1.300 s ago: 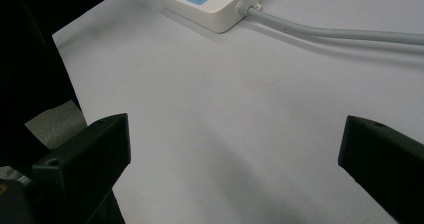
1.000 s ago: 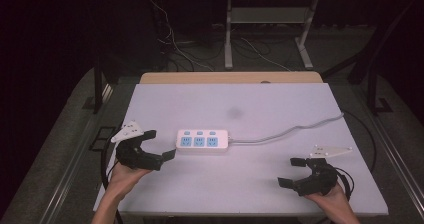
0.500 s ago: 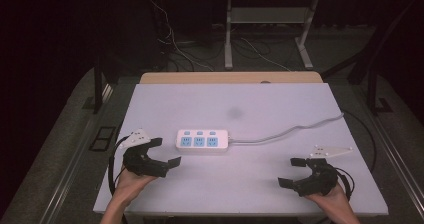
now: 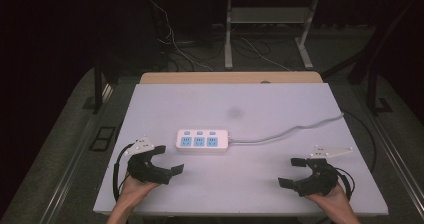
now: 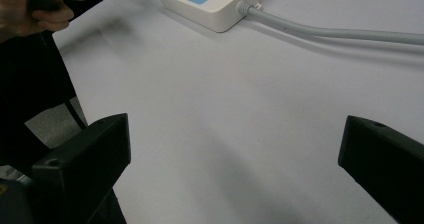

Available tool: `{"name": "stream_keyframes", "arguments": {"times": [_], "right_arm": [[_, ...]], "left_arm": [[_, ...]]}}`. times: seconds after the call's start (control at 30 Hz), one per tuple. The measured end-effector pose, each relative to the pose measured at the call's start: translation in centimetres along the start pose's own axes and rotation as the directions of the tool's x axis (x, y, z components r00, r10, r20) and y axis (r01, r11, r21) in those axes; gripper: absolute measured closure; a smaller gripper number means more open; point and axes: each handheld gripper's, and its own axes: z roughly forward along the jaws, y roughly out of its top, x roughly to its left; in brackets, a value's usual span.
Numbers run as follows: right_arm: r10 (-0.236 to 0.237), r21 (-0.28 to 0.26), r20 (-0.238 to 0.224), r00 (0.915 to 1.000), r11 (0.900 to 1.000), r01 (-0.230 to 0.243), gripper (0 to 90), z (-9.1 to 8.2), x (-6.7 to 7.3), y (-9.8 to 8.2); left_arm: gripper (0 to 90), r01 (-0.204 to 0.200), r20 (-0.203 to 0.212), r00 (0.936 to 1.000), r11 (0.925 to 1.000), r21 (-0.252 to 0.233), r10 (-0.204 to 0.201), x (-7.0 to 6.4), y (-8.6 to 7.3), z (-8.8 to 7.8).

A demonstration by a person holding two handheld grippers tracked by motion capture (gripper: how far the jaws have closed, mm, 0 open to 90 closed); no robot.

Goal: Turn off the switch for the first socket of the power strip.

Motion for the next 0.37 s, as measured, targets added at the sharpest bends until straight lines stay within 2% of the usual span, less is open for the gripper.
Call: {"name": "stream_keyframes", "arguments": {"times": [0.23, 0.37], "right_arm": [[-0.001, -0.002, 0.003, 1.0000, 1.000, 0.001, 0.2, -0.05, 0.00, 0.02], [-0.001, -0.004, 0.005, 1.0000, 1.000, 0.001, 0.2, -0.12, -0.05, 0.02]], "left_arm": [[0.0, -0.009, 0.003, 1.0000, 0.9995, 0.031, 0.009, -0.14, -0.68, 0.51], [0.0, -0.018, 0.001, 0.9998, 0.9976, 0.067, 0.018, -0.21, -1.05, 0.84]]}}
